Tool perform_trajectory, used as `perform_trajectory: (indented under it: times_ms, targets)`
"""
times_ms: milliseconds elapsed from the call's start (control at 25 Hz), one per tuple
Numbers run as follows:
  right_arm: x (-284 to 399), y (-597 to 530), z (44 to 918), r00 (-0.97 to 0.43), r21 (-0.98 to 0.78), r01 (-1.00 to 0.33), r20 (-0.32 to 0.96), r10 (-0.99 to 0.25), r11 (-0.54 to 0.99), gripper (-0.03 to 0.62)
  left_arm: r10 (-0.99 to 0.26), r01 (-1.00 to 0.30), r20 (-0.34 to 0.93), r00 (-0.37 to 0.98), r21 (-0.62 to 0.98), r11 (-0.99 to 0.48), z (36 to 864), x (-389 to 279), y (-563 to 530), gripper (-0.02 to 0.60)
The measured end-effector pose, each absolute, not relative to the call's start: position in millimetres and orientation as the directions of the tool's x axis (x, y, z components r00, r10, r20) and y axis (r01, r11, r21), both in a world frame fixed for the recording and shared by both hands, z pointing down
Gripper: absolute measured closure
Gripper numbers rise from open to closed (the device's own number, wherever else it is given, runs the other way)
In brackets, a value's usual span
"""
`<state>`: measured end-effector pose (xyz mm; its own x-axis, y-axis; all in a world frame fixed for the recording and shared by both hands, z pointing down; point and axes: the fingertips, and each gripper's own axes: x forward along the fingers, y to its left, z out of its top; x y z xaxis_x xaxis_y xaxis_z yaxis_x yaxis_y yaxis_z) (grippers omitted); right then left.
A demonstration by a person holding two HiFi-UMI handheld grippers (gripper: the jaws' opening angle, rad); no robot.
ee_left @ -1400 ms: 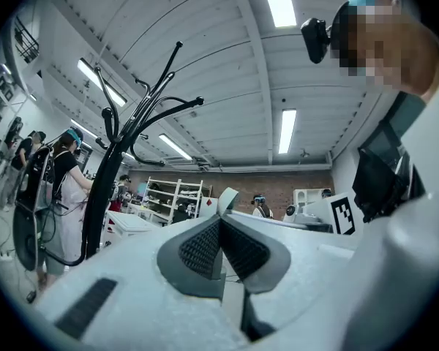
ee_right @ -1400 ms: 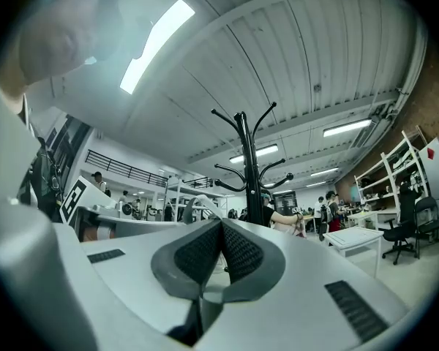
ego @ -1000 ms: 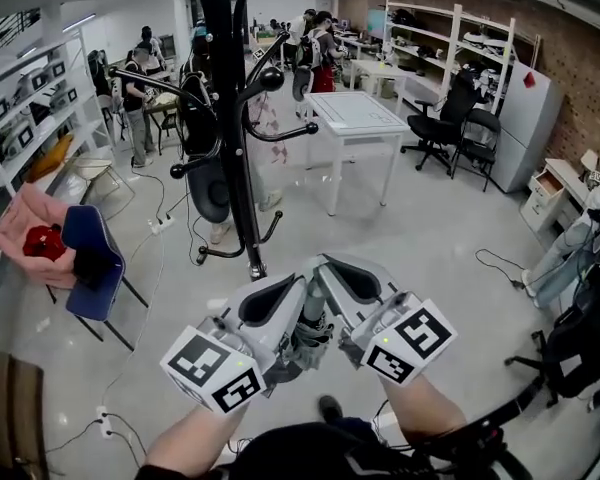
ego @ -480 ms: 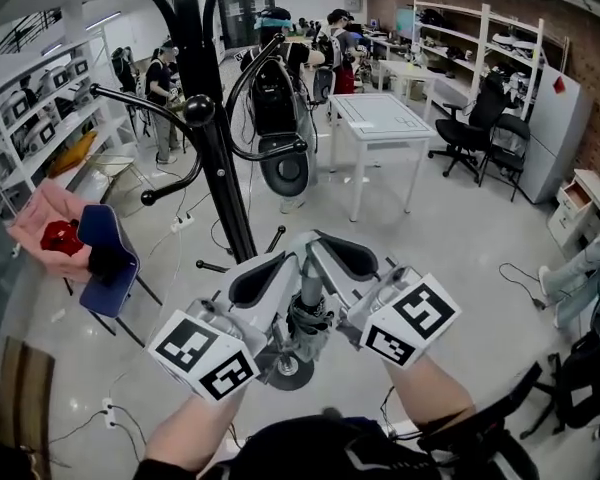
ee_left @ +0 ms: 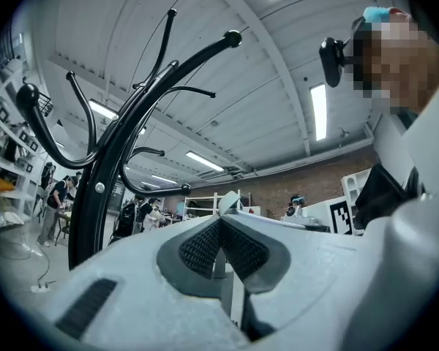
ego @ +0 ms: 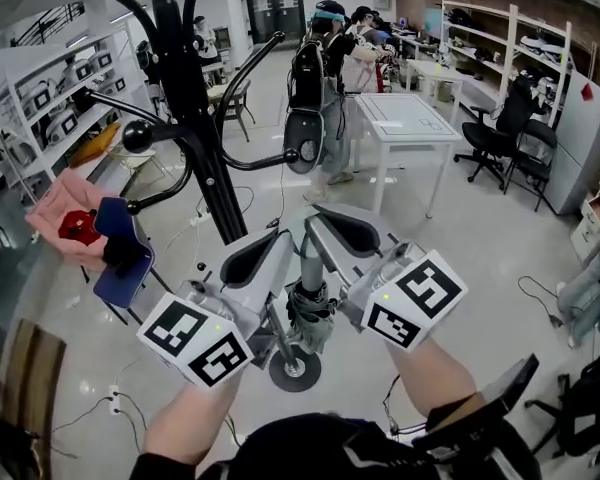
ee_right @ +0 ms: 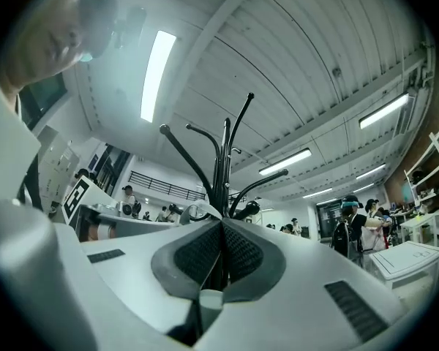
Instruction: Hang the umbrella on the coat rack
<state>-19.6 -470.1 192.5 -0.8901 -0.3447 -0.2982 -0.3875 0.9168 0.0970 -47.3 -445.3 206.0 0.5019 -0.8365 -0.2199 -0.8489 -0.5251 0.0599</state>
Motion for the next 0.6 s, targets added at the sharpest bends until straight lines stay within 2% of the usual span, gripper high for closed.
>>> perform_trajectory:
  times_ms: [600]
  targets:
    - [-34, -513, 177, -0.92, 0.09, -0.276, -0.315, -0.236, 0.957, 0.586, -0.894, -0.919, -0.249, 0.372, 0.04, -0.393, 191, -55, -483, 0.571]
